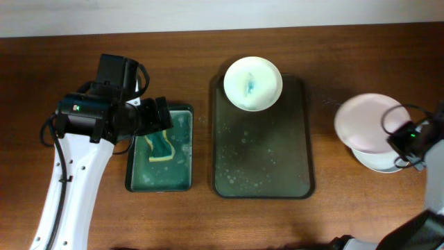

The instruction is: Clean dirty plates on tray and stack at the side

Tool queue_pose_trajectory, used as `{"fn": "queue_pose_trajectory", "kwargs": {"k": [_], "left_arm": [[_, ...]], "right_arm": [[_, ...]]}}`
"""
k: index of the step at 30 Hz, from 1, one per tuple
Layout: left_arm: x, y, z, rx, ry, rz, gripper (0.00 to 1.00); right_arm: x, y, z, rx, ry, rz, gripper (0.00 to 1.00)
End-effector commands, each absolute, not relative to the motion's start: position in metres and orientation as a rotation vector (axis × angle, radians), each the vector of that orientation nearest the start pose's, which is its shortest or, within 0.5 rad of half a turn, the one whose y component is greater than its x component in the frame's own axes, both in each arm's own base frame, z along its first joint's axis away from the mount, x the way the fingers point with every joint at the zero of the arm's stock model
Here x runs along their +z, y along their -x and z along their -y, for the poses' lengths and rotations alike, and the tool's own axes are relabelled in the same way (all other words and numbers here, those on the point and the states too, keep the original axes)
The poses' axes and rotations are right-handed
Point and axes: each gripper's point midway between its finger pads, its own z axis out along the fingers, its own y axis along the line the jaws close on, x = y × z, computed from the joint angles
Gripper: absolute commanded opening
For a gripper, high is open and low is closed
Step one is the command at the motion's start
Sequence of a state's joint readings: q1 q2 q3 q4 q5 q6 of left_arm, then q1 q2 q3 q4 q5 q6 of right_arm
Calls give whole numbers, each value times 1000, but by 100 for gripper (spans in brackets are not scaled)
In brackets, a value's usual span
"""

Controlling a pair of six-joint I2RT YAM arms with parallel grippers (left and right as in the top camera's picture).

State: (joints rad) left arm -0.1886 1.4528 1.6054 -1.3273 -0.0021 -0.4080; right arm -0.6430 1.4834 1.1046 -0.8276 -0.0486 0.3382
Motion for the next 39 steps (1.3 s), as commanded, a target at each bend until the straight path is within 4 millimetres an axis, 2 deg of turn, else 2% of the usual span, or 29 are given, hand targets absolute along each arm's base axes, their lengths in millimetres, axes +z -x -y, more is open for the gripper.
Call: {"fn": "queue_pose_trajectory", "kwargs": {"k": [1, 3, 4, 5, 6, 7, 8, 10, 12, 14, 15, 16, 17, 18, 19, 21, 23, 26, 30, 33, 34, 35, 36, 39], "left_arm": [[249, -310, 59, -170, 298, -2732, 100], [249, -310, 59, -170, 298, -2732, 100], [249, -310, 59, -170, 298, -2732, 100], [249, -310, 59, -170, 298, -2732, 100], [249, -310, 59, -170, 298, -2732, 100], [249, -310, 59, -170, 298, -2732, 100], [249, -310, 59, -170, 298, -2732, 100], [249, -310, 59, -170, 298, -2732, 100], [249, -310, 59, -170, 298, -2732, 100], [249, -310, 59, -170, 298, -2732, 100], [249, -310, 59, -170, 298, -2732, 100], [249, -310, 59, -170, 298, -2732, 100], [249, -310, 59, -170, 298, -2732, 100], [249, -310, 59, -170, 298, -2732, 100], [249, -310, 59, -170, 298, -2732, 100], [249, -310, 59, -170, 298, -2732, 100], [249, -310, 59, -170, 298, -2732, 100], [249, -310, 59, -170, 298, -2732, 100], [249, -310, 59, -170, 298, -2732, 100], [249, -310, 59, -170, 298, -2732, 100], [249, -310, 59, -170, 298, -2732, 100], [249, -310, 59, -170, 298, -2732, 100], [249, -310, 59, -170, 298, -2732, 100], [249, -310, 59, -170, 298, -2732, 99]], "right_arm": [[83, -254, 221, 55, -1552, -2394, 4], [60, -244, 229, 69, -1639, -2417, 4], [49, -241, 229, 80, -1668, -2437, 8], [43, -240, 228, 86, -1679, -2452, 16], [40, -242, 227, 97, -1679, -2458, 32], [41, -247, 223, 139, -1663, -2455, 40], [46, -256, 218, 207, -1622, -2445, 42], [75, -284, 205, 358, -1450, -2421, 45], [111, -306, 190, 419, -1269, -2404, 47], [152, -326, 164, 437, -1047, -2404, 47], [171, -334, 146, 431, -921, -2411, 47], [189, -344, 120, 431, -766, -2426, 47], [202, -354, 90, 429, -578, -2444, 52], [208, -361, 61, 413, -415, -2468, 57], [207, -365, 40, 386, -317, -2490, 57], [192, -379, -2, 287, -142, -2549, 57], [168, -399, -35, 194, -12, -2576, 58], [137, -429, -60, 175, 62, -2566, 57], [84, -473, -70, 238, 4, -2536, 57], [45, -484, -91, 392, -27, -2560, 55], [33, -483, -92, 406, -62, -2583, 51], [16, -480, -91, 416, -112, -2621, 43], [9, -476, -91, 417, -134, -2644, 32], [8, -467, -89, 412, -144, -2684, 4]]}}
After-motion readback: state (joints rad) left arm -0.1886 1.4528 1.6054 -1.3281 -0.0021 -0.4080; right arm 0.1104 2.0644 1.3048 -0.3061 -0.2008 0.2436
